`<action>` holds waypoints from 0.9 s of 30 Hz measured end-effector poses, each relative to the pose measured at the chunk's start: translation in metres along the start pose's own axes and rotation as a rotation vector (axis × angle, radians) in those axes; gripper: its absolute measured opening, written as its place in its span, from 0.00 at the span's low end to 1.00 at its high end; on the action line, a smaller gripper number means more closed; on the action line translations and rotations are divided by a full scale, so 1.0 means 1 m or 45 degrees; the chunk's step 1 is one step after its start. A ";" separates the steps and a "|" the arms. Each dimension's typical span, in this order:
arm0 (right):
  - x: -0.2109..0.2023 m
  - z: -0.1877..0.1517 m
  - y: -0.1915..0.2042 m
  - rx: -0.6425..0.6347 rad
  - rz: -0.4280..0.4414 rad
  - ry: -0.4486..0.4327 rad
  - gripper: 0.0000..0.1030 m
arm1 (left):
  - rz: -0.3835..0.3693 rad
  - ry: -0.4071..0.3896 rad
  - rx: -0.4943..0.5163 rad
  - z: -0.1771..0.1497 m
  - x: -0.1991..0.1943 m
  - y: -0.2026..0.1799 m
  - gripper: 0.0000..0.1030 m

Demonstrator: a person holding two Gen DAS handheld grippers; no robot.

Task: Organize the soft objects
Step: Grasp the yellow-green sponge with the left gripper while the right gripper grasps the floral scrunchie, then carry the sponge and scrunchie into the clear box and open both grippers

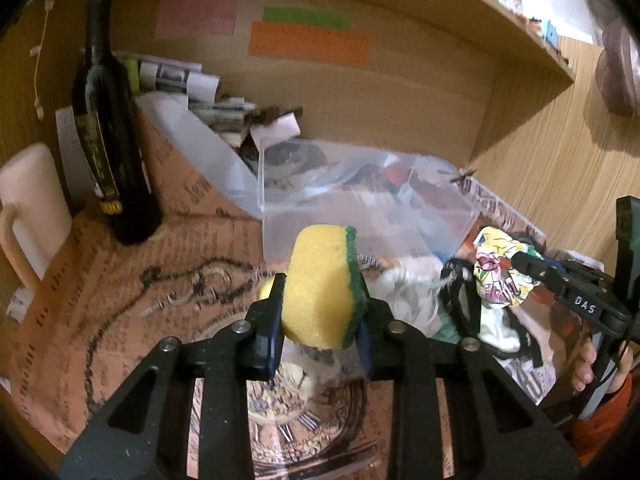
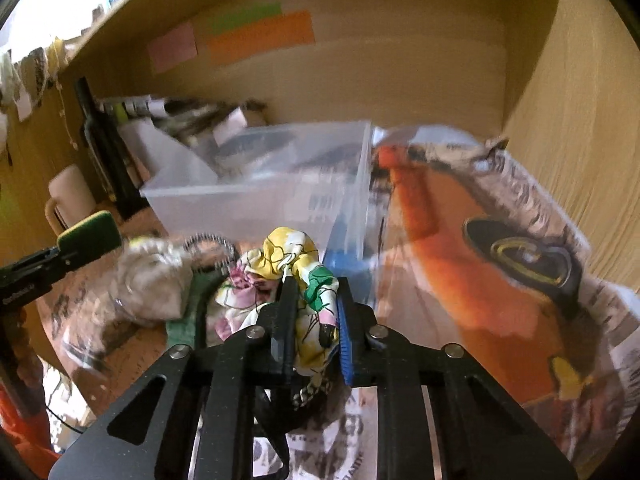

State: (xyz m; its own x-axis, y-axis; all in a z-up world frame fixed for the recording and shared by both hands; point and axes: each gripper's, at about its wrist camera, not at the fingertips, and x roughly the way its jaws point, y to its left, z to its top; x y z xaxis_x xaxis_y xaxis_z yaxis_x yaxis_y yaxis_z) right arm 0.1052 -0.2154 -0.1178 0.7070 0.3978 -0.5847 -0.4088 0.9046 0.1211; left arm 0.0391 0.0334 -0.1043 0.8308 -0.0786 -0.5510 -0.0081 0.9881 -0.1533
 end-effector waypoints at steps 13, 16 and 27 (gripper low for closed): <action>-0.021 0.063 0.013 -0.085 0.005 -0.283 0.15 | 0.004 -0.155 0.050 0.069 -0.003 0.005 0.29; -0.015 0.077 0.014 -0.101 0.018 -0.305 0.15 | -0.008 -0.139 0.046 0.085 0.009 0.007 0.29; 0.049 0.105 0.012 -0.119 0.034 -0.181 0.15 | -0.022 0.049 0.047 0.113 0.086 0.012 0.29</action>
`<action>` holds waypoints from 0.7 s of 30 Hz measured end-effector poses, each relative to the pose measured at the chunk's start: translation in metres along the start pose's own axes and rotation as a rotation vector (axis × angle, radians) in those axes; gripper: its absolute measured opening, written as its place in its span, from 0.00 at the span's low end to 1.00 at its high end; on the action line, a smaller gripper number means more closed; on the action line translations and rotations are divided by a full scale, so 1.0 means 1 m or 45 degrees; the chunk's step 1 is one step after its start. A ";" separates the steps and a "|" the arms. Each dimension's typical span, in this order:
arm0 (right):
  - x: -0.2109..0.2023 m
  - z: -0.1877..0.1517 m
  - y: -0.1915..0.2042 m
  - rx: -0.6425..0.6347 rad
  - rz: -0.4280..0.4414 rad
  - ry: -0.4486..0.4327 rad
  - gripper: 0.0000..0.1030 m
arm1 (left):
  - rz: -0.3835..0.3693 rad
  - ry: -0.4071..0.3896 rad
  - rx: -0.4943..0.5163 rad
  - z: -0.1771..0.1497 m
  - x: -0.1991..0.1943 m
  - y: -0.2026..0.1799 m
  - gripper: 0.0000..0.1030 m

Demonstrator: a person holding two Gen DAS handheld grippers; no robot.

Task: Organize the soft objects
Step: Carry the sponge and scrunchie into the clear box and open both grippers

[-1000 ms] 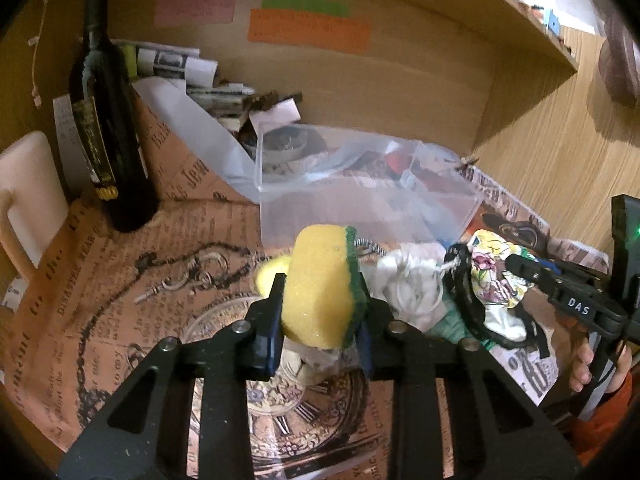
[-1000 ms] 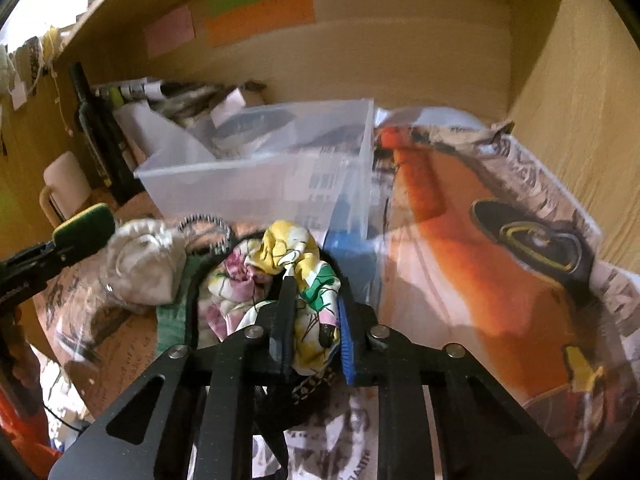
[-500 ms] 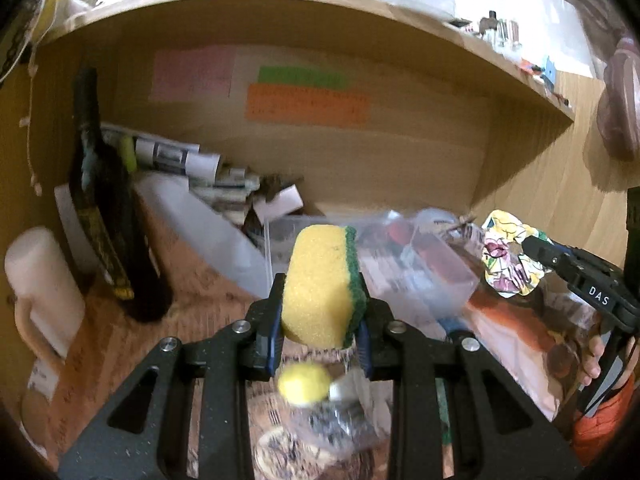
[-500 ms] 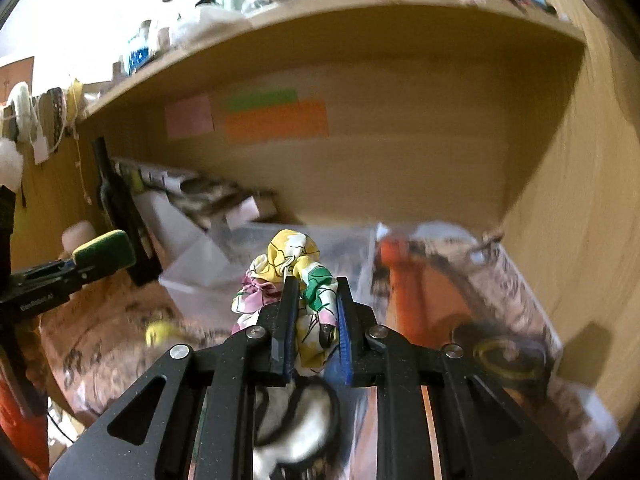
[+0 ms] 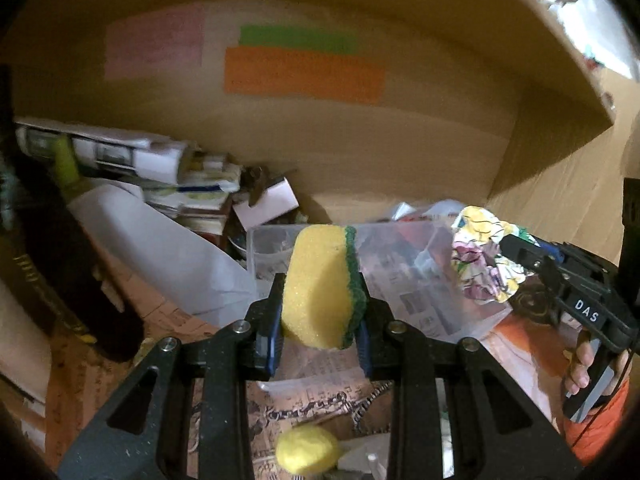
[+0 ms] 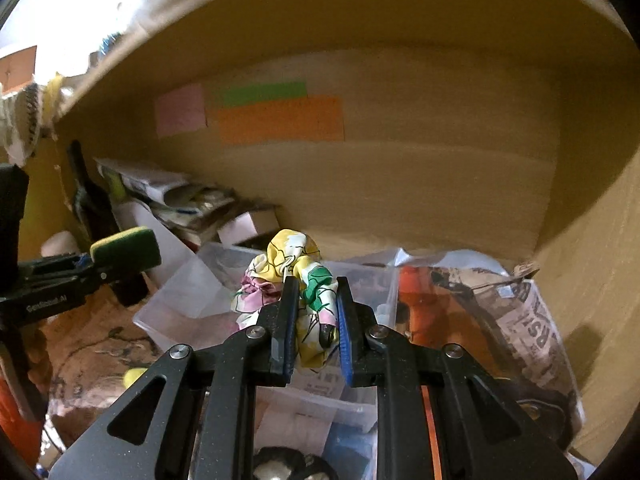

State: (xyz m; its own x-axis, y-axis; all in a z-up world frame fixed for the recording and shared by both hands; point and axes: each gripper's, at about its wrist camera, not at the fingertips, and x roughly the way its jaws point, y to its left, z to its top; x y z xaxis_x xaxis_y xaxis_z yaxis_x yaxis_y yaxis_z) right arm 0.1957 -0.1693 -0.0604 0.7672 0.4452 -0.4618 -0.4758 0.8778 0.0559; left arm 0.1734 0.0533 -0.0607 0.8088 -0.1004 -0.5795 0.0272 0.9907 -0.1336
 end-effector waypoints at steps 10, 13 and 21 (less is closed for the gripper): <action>0.058 -0.013 -0.005 -0.008 0.013 0.225 0.15 | -0.013 0.228 0.063 0.000 0.067 -0.009 0.29; 0.069 -0.018 -0.005 -0.017 0.021 0.281 0.15 | -0.009 0.276 0.083 -0.004 0.081 -0.012 0.29; 0.078 -0.023 -0.002 -0.072 0.018 0.340 0.22 | -0.005 0.321 0.091 -0.011 0.089 -0.015 0.32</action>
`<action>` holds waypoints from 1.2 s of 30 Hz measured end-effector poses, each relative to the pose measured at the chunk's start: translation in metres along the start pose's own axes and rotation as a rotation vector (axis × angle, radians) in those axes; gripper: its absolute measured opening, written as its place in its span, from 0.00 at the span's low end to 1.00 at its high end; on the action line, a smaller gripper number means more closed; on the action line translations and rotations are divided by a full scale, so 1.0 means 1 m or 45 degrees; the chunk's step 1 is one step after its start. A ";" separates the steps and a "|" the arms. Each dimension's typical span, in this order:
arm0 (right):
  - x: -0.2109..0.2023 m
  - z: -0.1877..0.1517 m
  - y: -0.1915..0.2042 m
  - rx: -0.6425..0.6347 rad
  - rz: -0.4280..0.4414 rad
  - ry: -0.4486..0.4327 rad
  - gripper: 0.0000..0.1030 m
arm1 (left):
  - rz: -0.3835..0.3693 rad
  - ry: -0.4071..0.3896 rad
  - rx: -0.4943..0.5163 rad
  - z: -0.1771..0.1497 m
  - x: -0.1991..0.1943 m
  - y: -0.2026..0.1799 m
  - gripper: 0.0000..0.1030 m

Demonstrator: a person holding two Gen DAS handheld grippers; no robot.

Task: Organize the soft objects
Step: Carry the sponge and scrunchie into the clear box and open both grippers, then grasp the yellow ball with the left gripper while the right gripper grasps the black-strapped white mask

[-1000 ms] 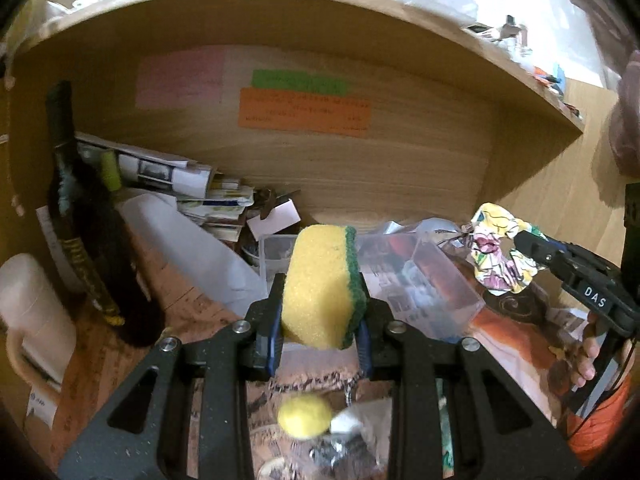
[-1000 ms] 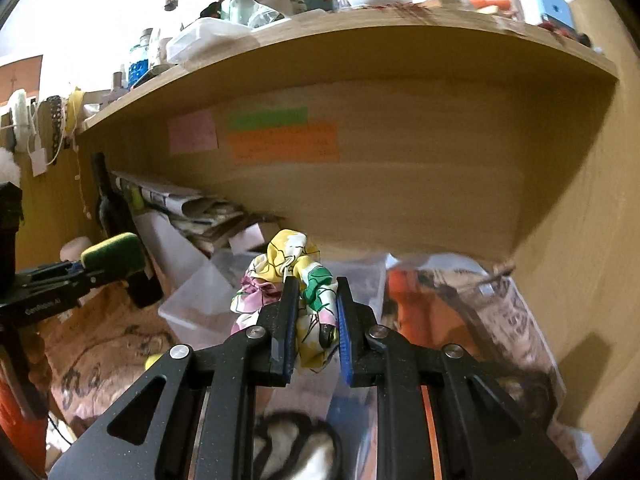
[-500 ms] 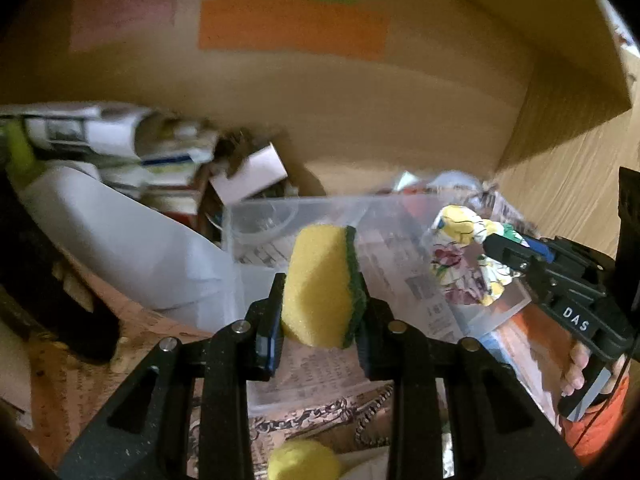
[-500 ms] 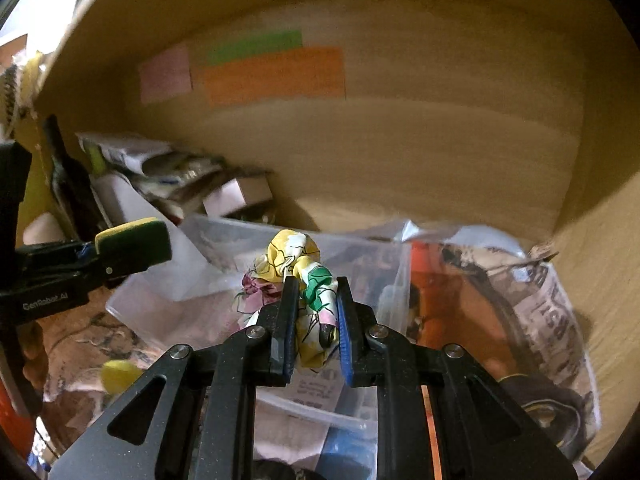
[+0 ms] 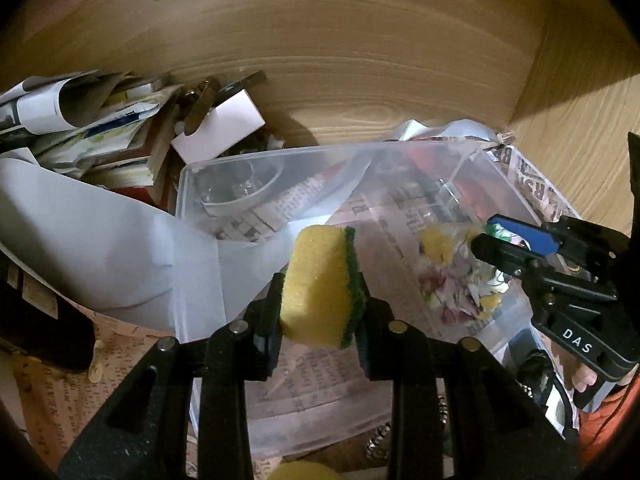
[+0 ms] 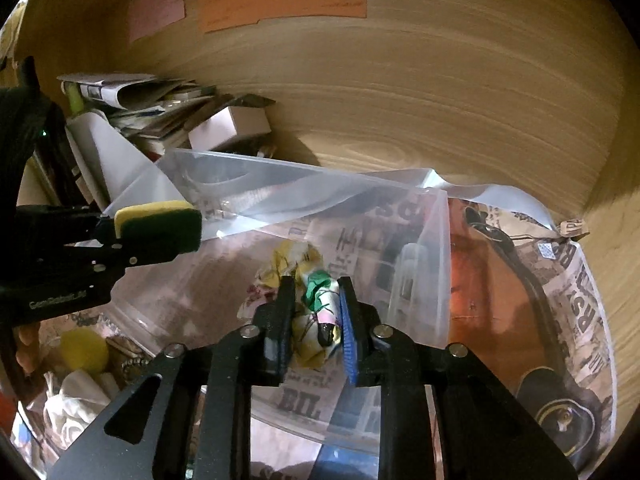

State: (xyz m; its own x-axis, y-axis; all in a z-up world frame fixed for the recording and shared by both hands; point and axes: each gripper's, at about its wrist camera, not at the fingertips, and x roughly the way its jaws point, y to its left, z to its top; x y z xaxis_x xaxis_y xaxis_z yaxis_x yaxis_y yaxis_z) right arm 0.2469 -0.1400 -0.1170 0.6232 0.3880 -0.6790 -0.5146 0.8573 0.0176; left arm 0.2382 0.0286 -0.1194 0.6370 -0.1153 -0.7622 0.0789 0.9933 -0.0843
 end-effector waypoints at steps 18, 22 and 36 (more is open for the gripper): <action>-0.074 0.002 0.010 -0.030 -0.032 -0.257 0.81 | 0.044 -0.244 -0.034 -0.017 -0.086 0.010 0.89; -0.092 -0.005 0.015 -0.028 -0.032 -0.309 0.87 | 0.063 -0.291 -0.033 -0.029 -0.103 0.012 0.91; -0.087 -0.061 0.012 0.063 -0.010 -0.170 0.94 | 0.133 -0.170 -0.059 -0.090 -0.089 0.020 0.96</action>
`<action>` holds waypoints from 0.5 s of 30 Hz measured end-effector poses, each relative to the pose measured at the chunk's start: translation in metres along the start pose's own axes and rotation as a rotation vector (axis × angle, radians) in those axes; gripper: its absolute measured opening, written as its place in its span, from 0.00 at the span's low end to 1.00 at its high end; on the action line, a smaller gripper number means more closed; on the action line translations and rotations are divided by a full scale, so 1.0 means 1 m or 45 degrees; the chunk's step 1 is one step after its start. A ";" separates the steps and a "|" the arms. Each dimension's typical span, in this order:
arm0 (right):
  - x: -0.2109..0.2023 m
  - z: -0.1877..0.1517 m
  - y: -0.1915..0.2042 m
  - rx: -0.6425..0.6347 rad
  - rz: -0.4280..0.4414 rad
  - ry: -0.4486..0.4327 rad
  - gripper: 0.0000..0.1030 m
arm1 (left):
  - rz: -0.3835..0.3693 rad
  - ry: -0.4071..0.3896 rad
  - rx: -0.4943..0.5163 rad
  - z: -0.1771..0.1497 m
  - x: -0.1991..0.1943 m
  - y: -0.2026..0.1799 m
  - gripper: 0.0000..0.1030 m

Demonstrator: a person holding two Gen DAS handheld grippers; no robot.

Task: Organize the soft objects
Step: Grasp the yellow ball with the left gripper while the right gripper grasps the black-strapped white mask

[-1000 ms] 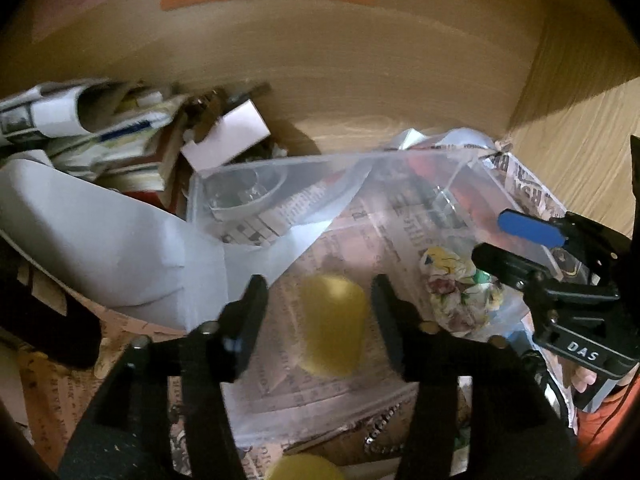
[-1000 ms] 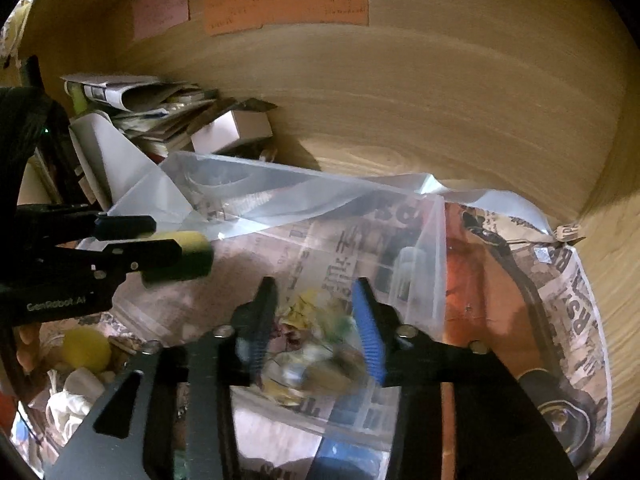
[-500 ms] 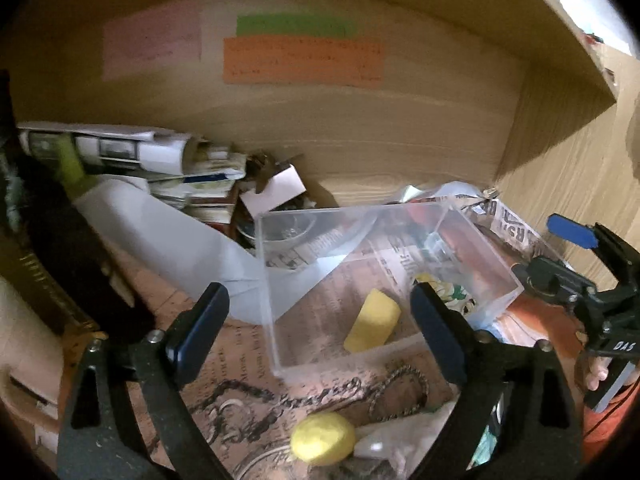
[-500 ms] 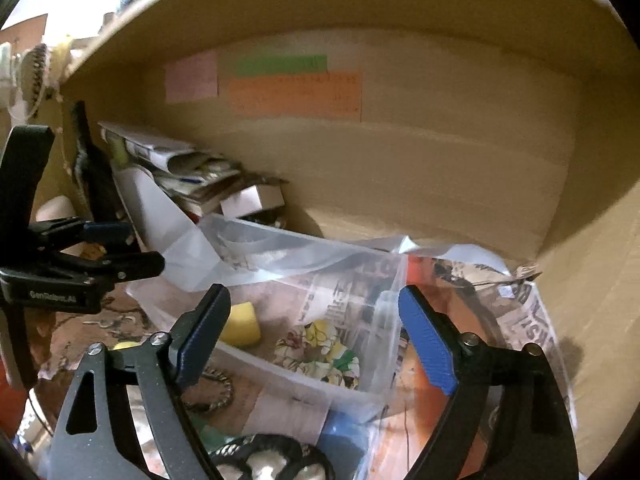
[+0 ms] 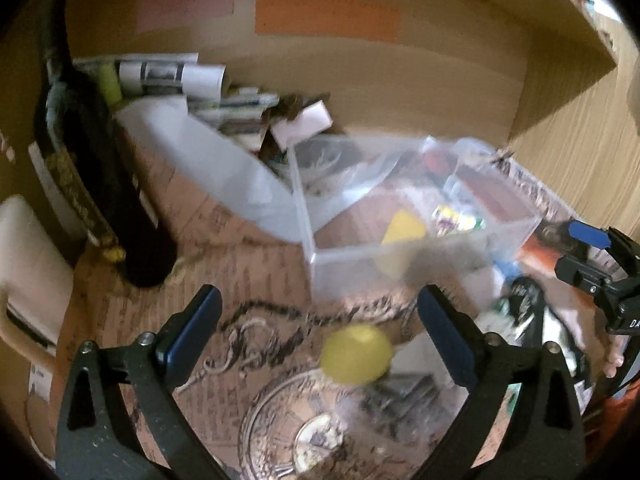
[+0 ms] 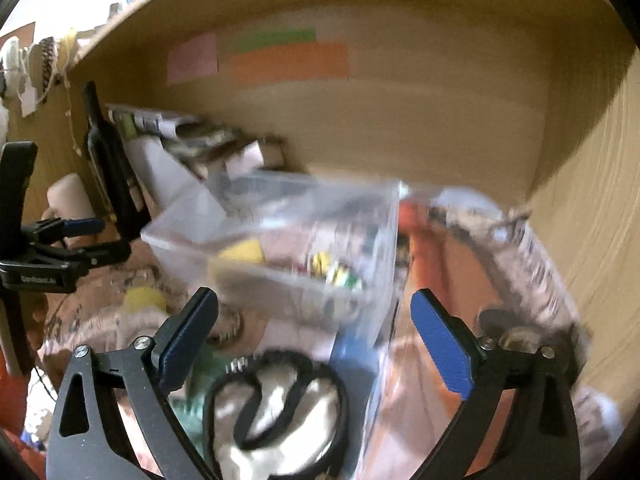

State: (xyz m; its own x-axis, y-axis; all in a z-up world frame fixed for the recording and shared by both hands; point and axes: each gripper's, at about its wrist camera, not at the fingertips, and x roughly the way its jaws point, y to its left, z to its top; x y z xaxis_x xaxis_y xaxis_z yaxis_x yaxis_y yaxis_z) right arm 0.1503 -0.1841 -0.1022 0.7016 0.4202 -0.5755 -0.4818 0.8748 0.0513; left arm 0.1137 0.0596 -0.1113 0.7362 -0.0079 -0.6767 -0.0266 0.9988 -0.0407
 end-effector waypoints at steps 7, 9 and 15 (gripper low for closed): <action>0.025 -0.030 -0.006 0.042 0.032 0.167 0.94 | -0.009 0.103 -0.010 -0.027 0.018 0.003 0.96; 0.029 -0.033 -0.007 0.056 0.048 0.189 0.93 | -0.023 0.113 -0.019 -0.031 0.021 0.003 0.96; 0.043 -0.036 -0.010 0.096 0.123 0.254 0.74 | -0.101 0.132 -0.034 -0.033 0.026 -0.001 0.75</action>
State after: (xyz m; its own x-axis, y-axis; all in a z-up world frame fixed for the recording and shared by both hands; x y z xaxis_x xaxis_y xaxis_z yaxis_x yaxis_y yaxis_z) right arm 0.1666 -0.1836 -0.1565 0.5328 0.4534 -0.7145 -0.4961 0.8514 0.1704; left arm 0.1106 0.0571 -0.1532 0.6627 -0.0934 -0.7430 0.0103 0.9932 -0.1158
